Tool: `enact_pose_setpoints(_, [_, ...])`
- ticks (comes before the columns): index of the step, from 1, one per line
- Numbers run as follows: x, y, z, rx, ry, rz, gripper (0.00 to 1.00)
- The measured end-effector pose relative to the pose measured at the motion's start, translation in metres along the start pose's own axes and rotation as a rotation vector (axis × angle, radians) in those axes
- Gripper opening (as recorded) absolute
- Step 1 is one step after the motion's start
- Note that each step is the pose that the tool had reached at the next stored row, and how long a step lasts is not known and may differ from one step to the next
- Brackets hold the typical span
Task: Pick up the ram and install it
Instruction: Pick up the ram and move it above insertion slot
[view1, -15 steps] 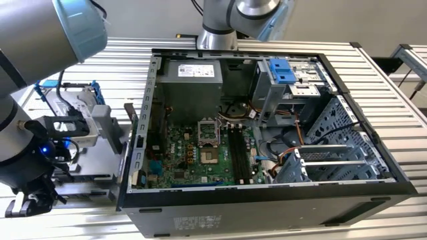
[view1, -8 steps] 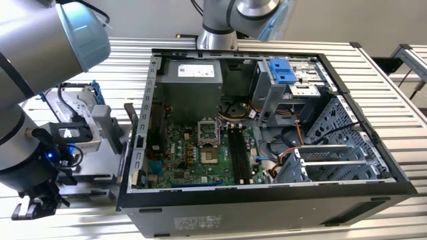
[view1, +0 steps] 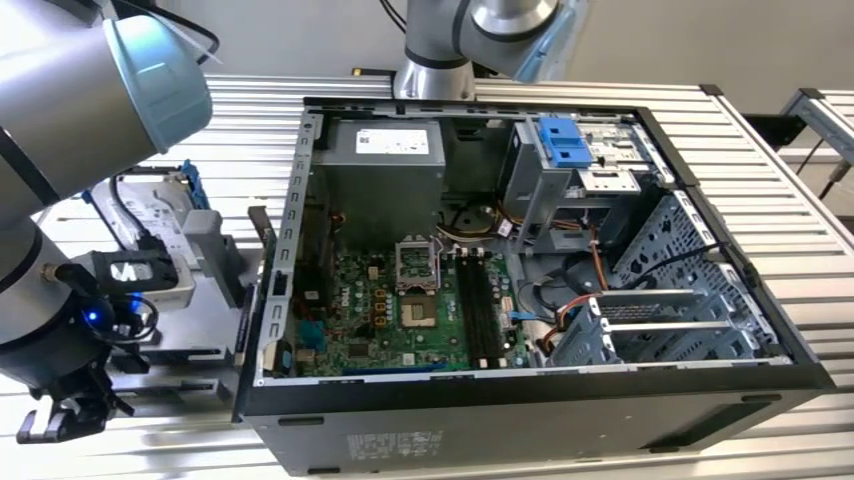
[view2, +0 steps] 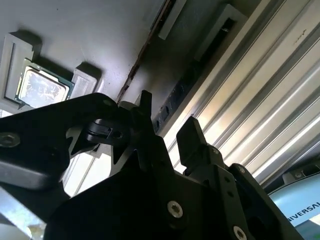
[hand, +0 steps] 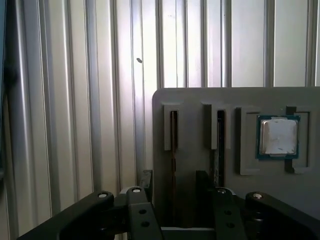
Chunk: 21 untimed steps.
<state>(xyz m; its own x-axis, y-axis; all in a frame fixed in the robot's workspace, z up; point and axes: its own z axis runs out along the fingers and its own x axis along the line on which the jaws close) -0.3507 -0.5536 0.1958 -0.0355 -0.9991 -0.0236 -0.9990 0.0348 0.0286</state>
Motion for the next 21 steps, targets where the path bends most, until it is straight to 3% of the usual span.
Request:
enact_pose_setpoints(18, [0.0000,0.0000,0.0000,-0.0002,0.0002,0.000,1.00])
enact_pose_setpoints(21, [0.0000,0.0001,0.0000,0.0034,0.0001,0.000,1.00])
